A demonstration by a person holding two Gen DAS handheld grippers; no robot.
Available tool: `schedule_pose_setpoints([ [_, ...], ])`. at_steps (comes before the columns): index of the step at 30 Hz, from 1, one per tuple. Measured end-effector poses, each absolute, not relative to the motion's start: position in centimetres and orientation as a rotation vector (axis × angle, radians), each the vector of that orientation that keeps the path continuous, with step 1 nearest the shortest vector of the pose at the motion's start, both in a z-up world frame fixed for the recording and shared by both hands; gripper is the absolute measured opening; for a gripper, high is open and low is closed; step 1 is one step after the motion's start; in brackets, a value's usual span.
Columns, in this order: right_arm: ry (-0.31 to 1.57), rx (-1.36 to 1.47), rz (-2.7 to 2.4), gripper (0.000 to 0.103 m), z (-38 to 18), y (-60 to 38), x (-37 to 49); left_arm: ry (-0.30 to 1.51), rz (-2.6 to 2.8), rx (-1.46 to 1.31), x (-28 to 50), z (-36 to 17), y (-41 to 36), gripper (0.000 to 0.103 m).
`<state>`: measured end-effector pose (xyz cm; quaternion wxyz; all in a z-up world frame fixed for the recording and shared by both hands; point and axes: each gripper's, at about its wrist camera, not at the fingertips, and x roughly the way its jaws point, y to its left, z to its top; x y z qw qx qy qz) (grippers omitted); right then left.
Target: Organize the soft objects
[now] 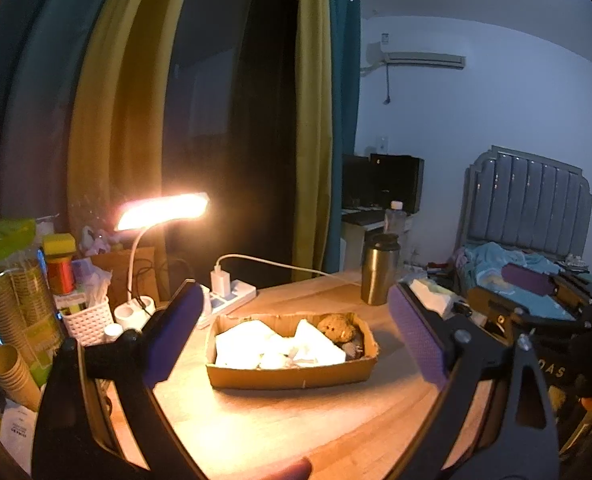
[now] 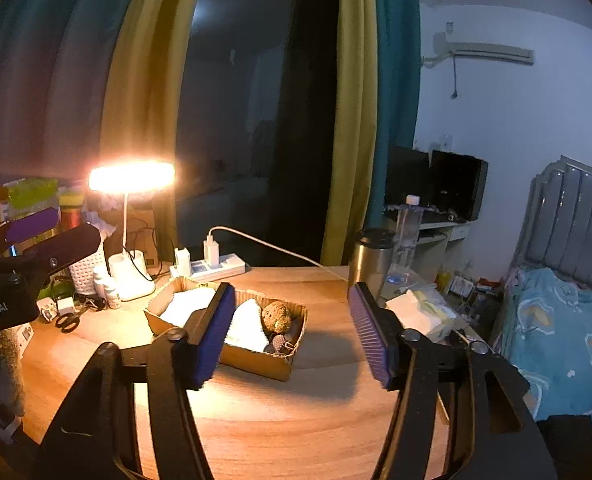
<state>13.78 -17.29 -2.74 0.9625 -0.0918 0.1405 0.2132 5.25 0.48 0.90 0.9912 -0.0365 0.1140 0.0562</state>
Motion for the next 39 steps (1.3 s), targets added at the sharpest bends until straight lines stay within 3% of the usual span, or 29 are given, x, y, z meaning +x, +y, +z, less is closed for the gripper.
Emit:
schedule_pose_setpoints([
  [39, 0.253, -0.139, 0.426, 0.067, -2.0, -20.1, 10.4, 0.253, 0.121, -0.012, 2.9, 1.8, -2.7, 0.095],
])
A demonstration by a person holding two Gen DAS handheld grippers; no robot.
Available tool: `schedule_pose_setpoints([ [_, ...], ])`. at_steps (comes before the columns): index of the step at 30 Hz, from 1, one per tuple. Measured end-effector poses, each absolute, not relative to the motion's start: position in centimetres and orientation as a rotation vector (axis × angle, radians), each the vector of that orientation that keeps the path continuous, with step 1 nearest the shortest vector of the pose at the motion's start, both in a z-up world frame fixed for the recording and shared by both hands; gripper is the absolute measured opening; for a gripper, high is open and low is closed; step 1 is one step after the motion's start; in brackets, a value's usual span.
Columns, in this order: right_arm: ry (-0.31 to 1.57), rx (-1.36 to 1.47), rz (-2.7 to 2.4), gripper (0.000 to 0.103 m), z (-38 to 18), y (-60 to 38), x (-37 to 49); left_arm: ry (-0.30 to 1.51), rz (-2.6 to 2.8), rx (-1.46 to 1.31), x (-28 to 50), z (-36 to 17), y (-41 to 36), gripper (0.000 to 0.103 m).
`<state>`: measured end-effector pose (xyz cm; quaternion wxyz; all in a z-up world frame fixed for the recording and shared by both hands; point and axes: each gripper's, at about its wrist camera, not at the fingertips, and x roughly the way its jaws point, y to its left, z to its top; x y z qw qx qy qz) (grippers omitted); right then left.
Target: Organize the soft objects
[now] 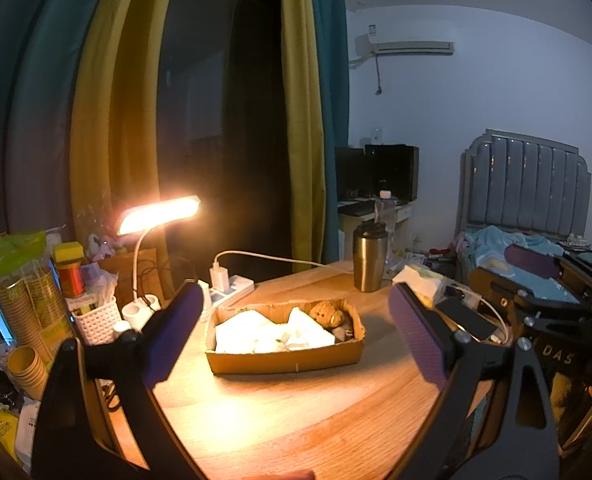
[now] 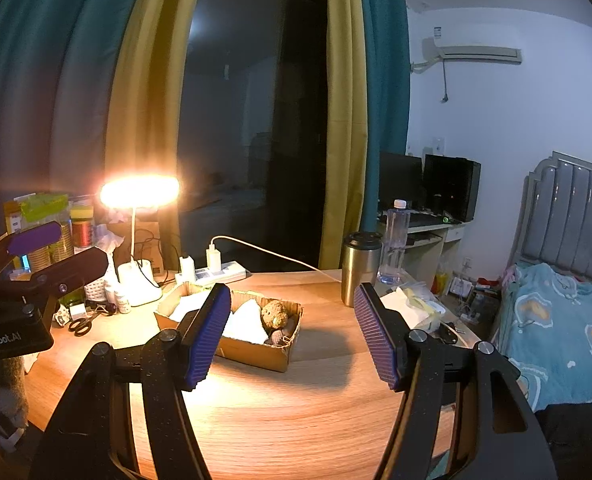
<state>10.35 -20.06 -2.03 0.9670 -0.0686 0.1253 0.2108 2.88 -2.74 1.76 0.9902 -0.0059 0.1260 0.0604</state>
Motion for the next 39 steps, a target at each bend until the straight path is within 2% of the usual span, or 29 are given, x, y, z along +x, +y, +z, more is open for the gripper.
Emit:
schedule_pose_setpoints([
  [39, 0.259, -0.140, 0.428, 0.067, -1.85, -19.92, 10.05, 0.247, 0.129, -0.012, 2.63, 1.86, -2.81, 0.095],
])
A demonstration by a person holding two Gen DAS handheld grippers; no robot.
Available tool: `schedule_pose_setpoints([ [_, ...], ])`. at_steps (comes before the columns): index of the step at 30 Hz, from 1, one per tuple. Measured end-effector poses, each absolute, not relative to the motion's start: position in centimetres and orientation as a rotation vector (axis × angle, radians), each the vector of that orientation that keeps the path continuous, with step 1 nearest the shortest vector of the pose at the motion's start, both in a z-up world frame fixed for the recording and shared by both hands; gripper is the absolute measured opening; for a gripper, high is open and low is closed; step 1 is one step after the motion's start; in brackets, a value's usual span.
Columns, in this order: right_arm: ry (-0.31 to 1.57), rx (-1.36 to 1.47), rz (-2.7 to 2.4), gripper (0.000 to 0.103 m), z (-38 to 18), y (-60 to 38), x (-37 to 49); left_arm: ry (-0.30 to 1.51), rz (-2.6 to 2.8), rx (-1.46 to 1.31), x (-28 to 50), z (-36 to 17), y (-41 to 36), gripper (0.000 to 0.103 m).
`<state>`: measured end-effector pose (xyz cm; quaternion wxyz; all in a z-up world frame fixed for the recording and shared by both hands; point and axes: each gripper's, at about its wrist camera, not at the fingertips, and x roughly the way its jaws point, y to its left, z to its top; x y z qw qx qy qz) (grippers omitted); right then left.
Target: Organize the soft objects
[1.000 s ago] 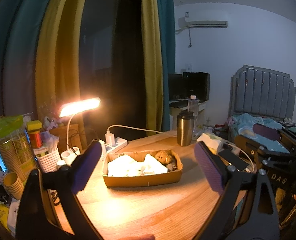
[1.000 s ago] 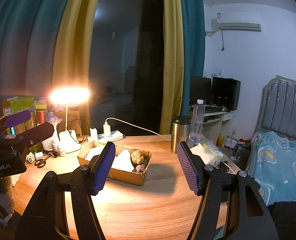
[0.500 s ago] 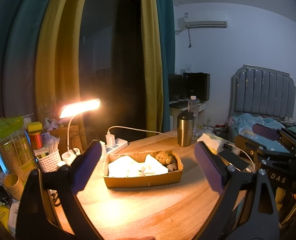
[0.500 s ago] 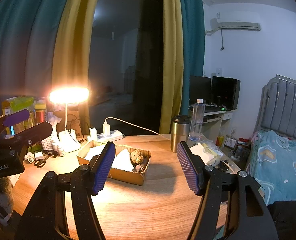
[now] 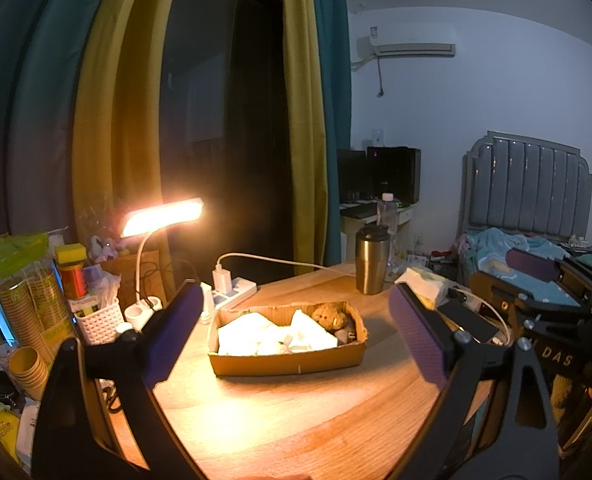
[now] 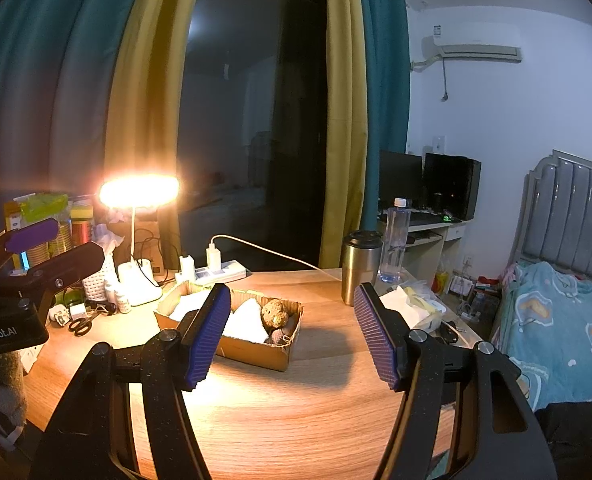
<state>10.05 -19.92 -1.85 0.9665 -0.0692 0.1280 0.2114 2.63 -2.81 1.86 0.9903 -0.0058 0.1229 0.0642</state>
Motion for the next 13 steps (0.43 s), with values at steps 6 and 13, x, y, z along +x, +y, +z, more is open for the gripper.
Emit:
schedule_pose_setpoints([
  [6, 0.262, -0.140, 0.427, 0.067, -1.87, -19.88, 10.08, 0.246, 0.130, -0.010, 2.57, 1.90, -2.82, 0.095],
  [13, 0.271, -0.139, 0.435, 0.067, -1.99, -19.98, 10.27, 0.257, 0.142, -0.017, 3.40, 1.61, -2.24, 0.095],
])
